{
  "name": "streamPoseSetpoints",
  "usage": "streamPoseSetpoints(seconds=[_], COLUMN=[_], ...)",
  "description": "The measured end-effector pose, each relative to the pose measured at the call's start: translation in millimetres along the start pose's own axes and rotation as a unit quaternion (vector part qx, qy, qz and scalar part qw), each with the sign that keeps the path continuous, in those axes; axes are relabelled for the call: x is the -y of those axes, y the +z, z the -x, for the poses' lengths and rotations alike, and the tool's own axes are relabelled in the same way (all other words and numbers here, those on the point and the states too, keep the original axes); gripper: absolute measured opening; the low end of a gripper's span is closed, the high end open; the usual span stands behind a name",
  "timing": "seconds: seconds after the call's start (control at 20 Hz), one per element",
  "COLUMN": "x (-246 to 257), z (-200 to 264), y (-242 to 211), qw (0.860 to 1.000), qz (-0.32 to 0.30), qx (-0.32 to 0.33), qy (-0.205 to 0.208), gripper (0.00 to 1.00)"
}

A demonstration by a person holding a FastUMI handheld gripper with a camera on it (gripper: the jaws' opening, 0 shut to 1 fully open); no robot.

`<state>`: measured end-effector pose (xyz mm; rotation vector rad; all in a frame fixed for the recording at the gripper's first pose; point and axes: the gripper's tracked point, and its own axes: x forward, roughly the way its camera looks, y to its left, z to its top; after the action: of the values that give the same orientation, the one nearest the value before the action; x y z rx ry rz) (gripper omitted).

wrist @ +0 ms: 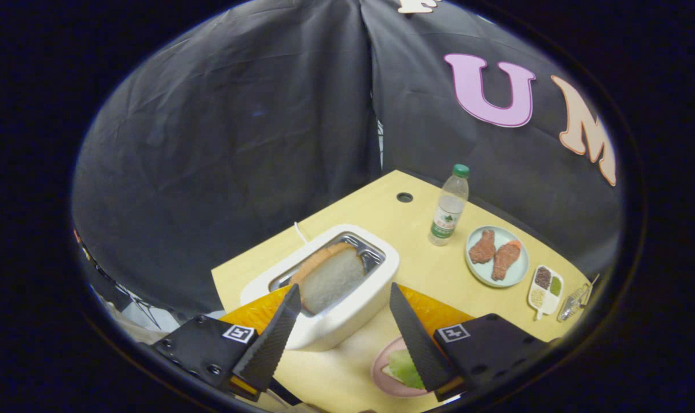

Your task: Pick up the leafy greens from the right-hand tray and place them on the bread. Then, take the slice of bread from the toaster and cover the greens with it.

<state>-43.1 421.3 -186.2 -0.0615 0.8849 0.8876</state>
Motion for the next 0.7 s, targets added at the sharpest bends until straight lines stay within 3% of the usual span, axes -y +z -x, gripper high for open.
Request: streamPoseSetpoints(seconds=[0.4, 0.7], x=[-16, -16], z=[-46, -54], y=[0, -15], qw=[0.999, 0.998], qz=[-0.03, -0.024], qx=[-0.03, -0.056], qy=[-0.009, -0.023], gripper=[0.97, 0.97])
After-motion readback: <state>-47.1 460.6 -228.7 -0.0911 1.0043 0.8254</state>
